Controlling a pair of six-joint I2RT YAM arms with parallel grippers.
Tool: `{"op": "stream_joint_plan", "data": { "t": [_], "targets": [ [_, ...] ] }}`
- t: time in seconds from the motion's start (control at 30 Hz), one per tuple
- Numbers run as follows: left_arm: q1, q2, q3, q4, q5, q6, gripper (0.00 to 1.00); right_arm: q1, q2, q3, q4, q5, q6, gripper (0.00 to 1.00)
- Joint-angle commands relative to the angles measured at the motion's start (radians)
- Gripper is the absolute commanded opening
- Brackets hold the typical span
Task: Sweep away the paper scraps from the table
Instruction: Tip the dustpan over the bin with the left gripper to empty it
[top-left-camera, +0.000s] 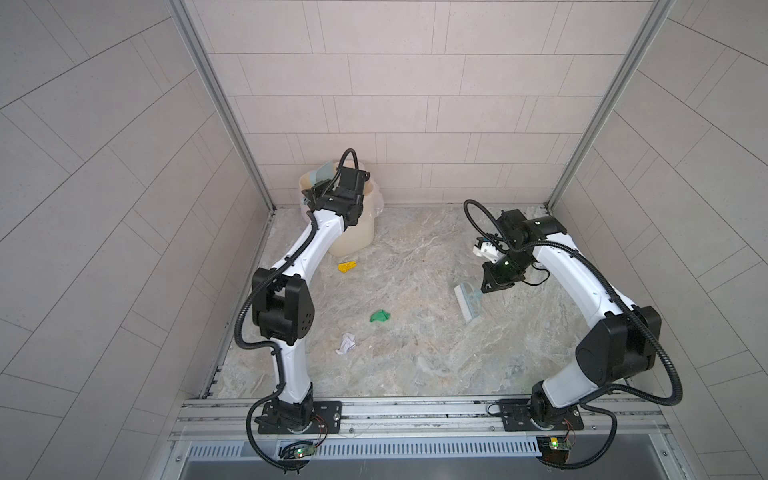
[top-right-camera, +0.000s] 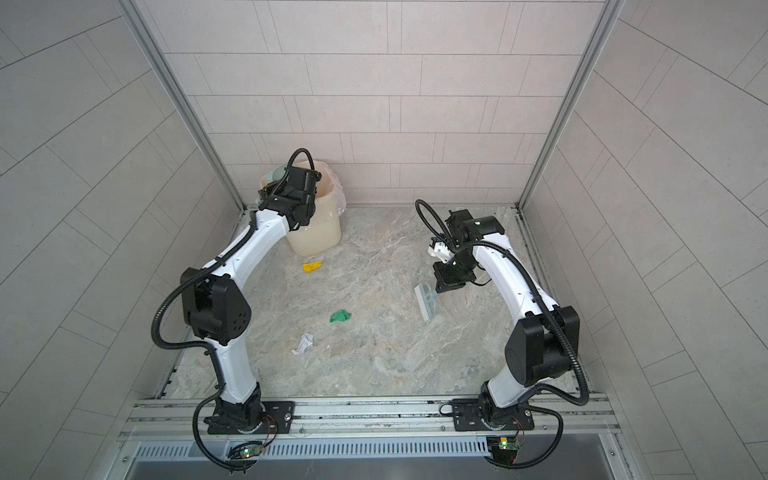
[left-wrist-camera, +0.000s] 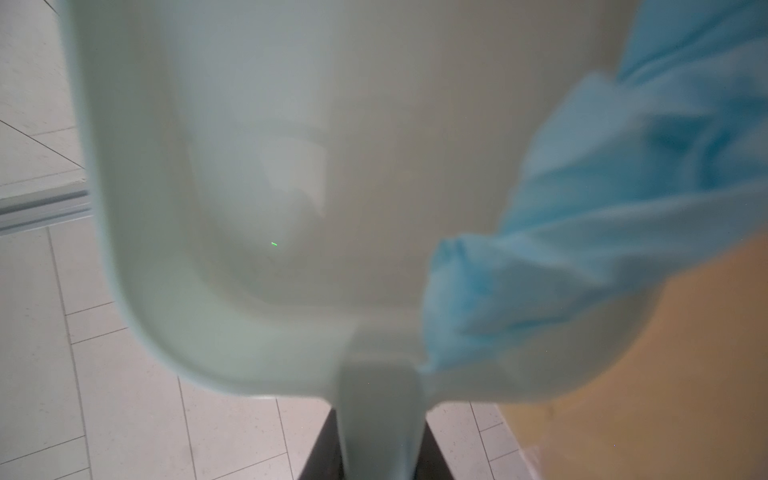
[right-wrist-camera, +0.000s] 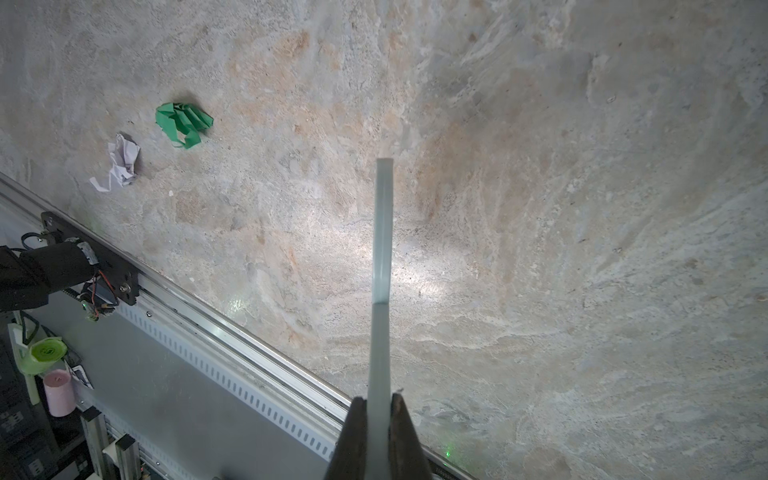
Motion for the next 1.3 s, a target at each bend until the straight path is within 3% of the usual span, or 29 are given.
{"op": "stream_joint_plan", "data": {
  "t": [0.0, 0.17, 0.7, 1.1, 1.27],
  "targets": [
    [-0.008, -0.065, -0.051, 0.281, -0.047, 0.237, 0.00, 0.000, -0.030, -0.001, -0.017, -0.013, -0.018, 0.00],
    [-0.011, -0.093, -0.155, 0.560, -0.036, 0.469, 0.00, 0.002, -0.032, -0.004, -0.015, -0.017, -0.021, 0.00],
    [-0.013, -0.172, -0.306, 0.747, 0.067, 0.655, 0.00, 0.005, -0.043, -0.012, -0.001, -0.032, -0.024, 0.00],
    [-0.011, -0.211, -0.368, 0.738, 0.101, 0.640, 0.00, 0.005, -0.043, -0.016, 0.012, -0.041, -0.025, 0.00],
    [-0.010, -0.209, -0.316, 0.606, 0.087, 0.502, 0.00, 0.005, -0.041, -0.013, 0.013, -0.043, -0.024, 0.00]
  ]
}}
